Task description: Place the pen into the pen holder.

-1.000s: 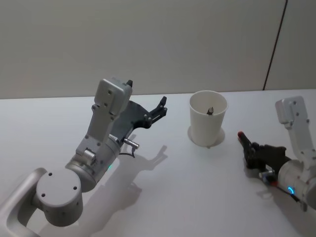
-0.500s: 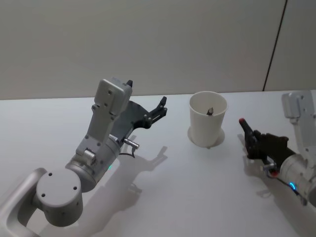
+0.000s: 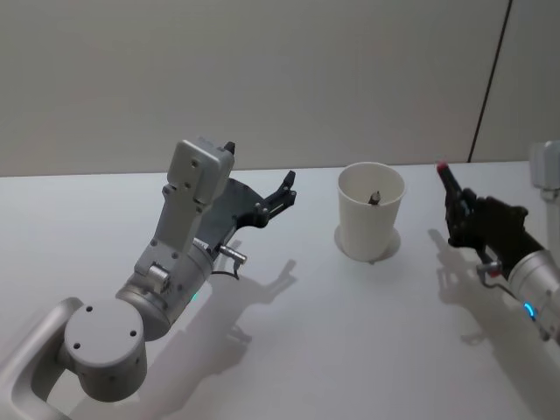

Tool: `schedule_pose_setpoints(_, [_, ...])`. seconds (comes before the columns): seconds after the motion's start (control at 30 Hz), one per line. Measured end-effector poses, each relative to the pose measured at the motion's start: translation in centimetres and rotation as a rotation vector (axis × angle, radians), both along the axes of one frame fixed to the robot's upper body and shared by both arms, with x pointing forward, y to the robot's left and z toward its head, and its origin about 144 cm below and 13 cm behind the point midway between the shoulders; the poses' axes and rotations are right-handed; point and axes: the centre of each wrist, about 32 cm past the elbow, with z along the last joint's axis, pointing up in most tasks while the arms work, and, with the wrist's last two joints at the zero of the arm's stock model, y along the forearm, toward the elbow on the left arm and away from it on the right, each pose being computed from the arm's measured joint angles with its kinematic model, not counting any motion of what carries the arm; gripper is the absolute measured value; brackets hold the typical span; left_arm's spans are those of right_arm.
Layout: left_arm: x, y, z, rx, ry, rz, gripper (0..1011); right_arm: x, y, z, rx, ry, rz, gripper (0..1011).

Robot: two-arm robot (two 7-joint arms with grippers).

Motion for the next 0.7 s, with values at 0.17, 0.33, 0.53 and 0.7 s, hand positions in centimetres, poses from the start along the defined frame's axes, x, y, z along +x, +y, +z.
schedule_pose_setpoints(0.17, [0.0,0.0,0.0,0.000,0.000,0.000,1001,-0.1,-0.1,0.5,0.013,-0.080,-0.006,178])
schedule_pose_setpoints(0.33, [0.0,0.0,0.0,0.000,0.000,0.000,1001,-0.1,-0.2,0.9,0.027,-0.162,-0.009,178])
schedule_pose_setpoints(0.53, [0.0,0.0,0.0,0.000,0.000,0.000,1001,0.1,-0.3,1.3,0.040,-0.250,-0.009,178])
schedule_pose_setpoints(0.7, [0.0,0.0,0.0,0.000,0.000,0.000,1001,0.4,-0.2,1.7,0.051,-0.338,-0.005,178])
